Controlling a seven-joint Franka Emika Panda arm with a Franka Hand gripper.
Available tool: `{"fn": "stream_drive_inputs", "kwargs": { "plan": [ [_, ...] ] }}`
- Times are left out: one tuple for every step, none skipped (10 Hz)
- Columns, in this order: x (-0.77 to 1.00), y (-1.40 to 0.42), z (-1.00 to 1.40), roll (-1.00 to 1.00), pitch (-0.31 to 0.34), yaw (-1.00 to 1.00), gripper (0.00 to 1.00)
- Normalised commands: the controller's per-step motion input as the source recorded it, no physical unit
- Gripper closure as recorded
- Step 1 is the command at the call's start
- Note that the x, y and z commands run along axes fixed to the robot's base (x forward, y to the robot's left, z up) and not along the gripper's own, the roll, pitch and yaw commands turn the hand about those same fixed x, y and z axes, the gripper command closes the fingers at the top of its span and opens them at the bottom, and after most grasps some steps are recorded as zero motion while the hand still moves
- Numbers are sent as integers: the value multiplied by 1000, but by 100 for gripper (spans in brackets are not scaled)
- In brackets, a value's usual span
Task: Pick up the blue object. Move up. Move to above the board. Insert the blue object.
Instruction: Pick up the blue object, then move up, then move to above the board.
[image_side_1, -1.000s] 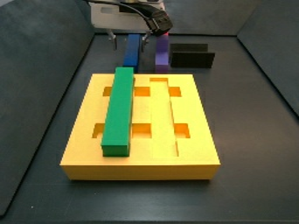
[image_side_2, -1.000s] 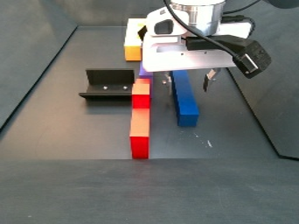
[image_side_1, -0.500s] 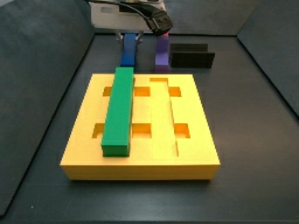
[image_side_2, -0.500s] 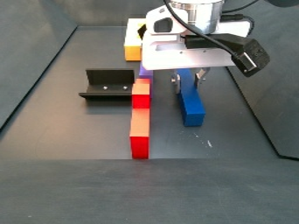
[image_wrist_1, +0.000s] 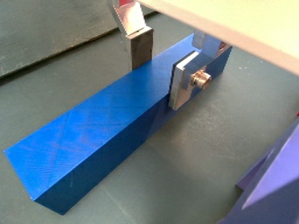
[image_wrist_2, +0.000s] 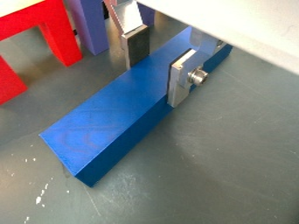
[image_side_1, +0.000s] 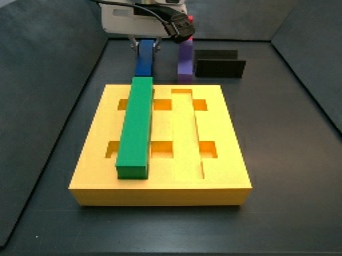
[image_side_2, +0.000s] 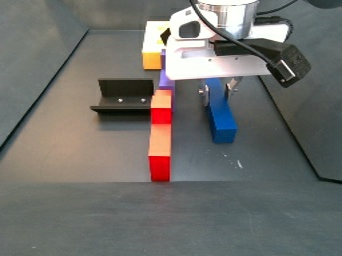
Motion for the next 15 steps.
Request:
{"fn": "stream_drive_inputs", "kwargs": {
  "plan": [
    [0,0,0,0,0,0,100],
    [0,0,0,0,0,0,100],
    [0,0,0,0,0,0,100],
    [0,0,0,0,0,0,100],
    [0,0,0,0,0,0,100],
    [0,0,0,0,0,0,100],
    [0,0,0,0,0,0,100],
    [0,0,0,0,0,0,100],
    [0,0,833,0,0,0,100],
    [-69,-30,816,-10,52,35,100],
    [-96,-25,563,5,67,33,100],
    [-66,-10,361,24,45,25,100],
    [0,0,1400,0,0,0,100],
    [3,2,1400,1,2,-3,100],
    [-39,3,1400,23,21,0,100]
  ]
}}
